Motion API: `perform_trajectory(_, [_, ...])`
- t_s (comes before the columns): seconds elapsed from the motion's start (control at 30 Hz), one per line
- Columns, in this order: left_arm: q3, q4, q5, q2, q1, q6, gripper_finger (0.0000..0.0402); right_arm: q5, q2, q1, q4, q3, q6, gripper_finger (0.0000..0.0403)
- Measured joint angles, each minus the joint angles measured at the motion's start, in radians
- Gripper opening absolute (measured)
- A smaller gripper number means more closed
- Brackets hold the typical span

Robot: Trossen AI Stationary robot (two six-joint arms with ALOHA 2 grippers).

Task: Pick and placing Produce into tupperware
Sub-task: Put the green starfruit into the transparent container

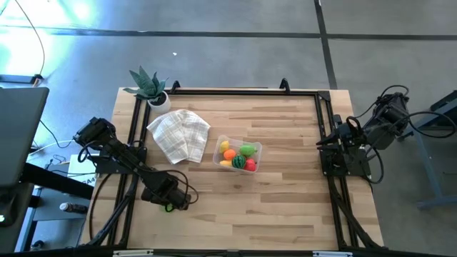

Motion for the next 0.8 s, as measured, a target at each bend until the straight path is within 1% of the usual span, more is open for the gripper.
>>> perform_trajectory(0.07, [0.005, -0.013, -0.002, 0.0, 0.0, 0.0, 0.0228, 0.0, 0.0, 0.0, 0.0, 0.0, 0.0, 0.0058])
perform_trajectory(0.17, [0.016, -0.028, -0.003, -0.002, 0.0, 0.006, 0.0207, 0.0, 0.0, 0.0, 0.0, 0.0, 0.0, 0.0058])
perform_trajectory(0.37, [0.079, -0.113, -0.041, -0.01, 0.0, 0.026, 0.0207, 0.0, 0.0, 0.0, 0.0, 0.0, 0.0, 0.0058])
perform_trajectory(0.6, [0.224, -0.319, -0.134, -0.01, 0.005, 0.035, 0.0207, 0.0, 0.0, 0.0, 0.0, 0.0, 0.0, 0.0058])
perform_trajectory(0.73, [0.327, -0.442, -0.179, -0.01, 0.032, 0.052, 0.0208, 0.0, 0.0, 0.0, 0.0, 0.0, 0.0, 0.0058])
perform_trajectory(0.8, [0.387, -0.502, -0.218, -0.009, 0.046, 0.062, 0.0212, 0.0, 0.0, 0.0, 0.0, 0.0, 0.0, 0.0058])
